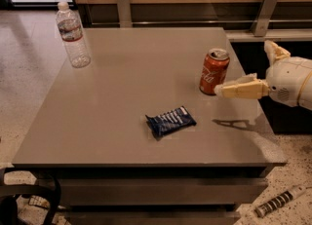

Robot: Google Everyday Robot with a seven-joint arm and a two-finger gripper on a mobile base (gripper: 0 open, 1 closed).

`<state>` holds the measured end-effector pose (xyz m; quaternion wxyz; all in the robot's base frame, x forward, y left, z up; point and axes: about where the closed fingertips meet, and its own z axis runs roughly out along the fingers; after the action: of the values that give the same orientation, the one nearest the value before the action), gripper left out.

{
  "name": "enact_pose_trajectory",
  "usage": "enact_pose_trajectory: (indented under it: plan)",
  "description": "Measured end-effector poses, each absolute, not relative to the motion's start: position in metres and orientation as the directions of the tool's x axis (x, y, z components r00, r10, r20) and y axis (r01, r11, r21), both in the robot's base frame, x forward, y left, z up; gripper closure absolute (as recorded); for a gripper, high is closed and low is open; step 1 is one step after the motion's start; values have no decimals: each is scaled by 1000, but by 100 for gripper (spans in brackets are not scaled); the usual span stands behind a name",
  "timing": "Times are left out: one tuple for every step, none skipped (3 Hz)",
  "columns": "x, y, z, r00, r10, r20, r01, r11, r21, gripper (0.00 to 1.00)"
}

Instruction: Move coke can near water bottle

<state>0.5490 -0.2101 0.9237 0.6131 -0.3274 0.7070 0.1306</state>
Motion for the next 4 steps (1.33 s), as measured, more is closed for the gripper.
enact_pose_trajectory:
  plan:
    - [549,-210,924,-35,-304,-952,-624,751,-217,0]
    - [559,-208,920,-45,-264,-963,-626,759,-179,0]
    - [575,-203,911,-48,-204,-978,-636,761,-128,0]
    - [596,-194,904,-24,-151,-988,-658,747,-98,0]
